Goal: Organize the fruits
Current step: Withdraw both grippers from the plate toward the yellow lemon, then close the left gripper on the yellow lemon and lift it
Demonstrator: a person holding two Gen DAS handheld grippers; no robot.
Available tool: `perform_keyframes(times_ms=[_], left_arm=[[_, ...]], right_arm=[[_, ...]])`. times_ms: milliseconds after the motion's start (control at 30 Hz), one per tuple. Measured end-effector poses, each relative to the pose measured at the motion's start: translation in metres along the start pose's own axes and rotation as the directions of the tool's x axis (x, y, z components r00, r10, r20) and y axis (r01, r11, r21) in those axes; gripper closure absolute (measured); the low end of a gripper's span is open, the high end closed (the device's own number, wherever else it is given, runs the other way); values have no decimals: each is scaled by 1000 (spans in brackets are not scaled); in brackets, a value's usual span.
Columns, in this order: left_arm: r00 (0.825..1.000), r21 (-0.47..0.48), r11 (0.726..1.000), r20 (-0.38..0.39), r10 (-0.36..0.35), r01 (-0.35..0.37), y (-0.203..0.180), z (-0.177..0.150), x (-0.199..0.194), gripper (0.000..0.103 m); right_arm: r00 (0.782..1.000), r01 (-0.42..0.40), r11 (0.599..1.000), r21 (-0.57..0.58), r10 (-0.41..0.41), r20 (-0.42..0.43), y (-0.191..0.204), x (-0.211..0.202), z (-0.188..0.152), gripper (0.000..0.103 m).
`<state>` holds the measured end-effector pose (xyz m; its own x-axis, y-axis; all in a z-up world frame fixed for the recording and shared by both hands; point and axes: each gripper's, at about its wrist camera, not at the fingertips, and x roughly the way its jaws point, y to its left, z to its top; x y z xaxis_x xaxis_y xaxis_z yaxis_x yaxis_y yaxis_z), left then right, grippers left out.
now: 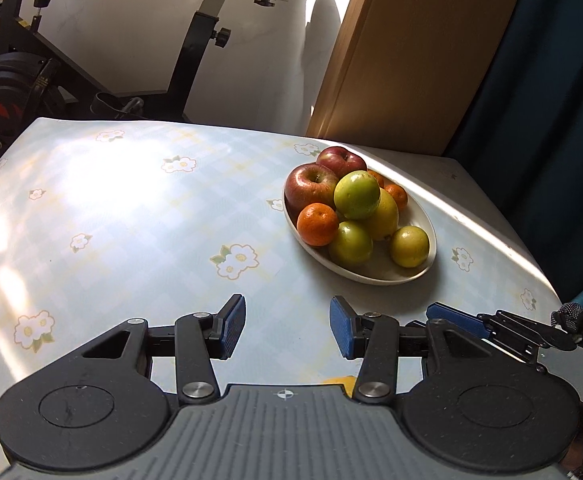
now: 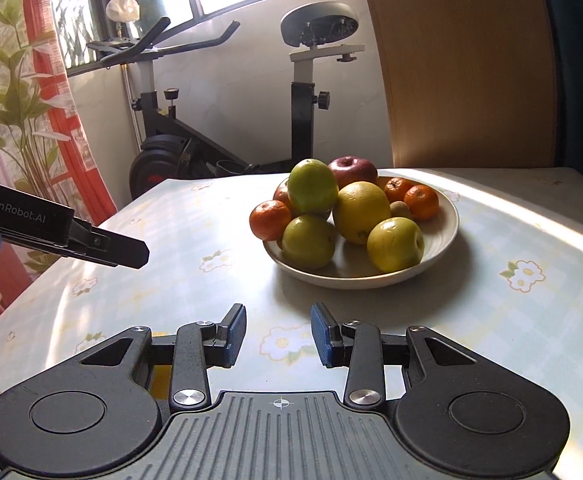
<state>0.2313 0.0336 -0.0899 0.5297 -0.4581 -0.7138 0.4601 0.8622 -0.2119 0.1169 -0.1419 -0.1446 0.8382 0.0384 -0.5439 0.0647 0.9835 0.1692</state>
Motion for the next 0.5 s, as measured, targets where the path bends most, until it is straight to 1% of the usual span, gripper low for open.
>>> perform_keyframes(times_ms=[100, 200, 367, 500], left_arm=[[1000, -7, 1000, -9, -8, 8, 3, -11, -3, 54], [1000, -34, 999, -16, -16, 15, 10, -23, -3, 54], [999, -81, 997, -44, -7, 3, 23, -39, 3, 54], [997, -106, 994, -69, -42, 35, 26, -42, 10, 54]], right_arm=[[1000, 6, 1000, 4, -6, -20, 6, -4, -10, 69], [999, 19, 1000, -13, -20, -40, 11, -6, -18, 69], [998, 27, 999, -39, -29, -60, 16, -12, -26, 68], [996, 23, 999, -28, -25, -84, 14, -15, -31, 68]])
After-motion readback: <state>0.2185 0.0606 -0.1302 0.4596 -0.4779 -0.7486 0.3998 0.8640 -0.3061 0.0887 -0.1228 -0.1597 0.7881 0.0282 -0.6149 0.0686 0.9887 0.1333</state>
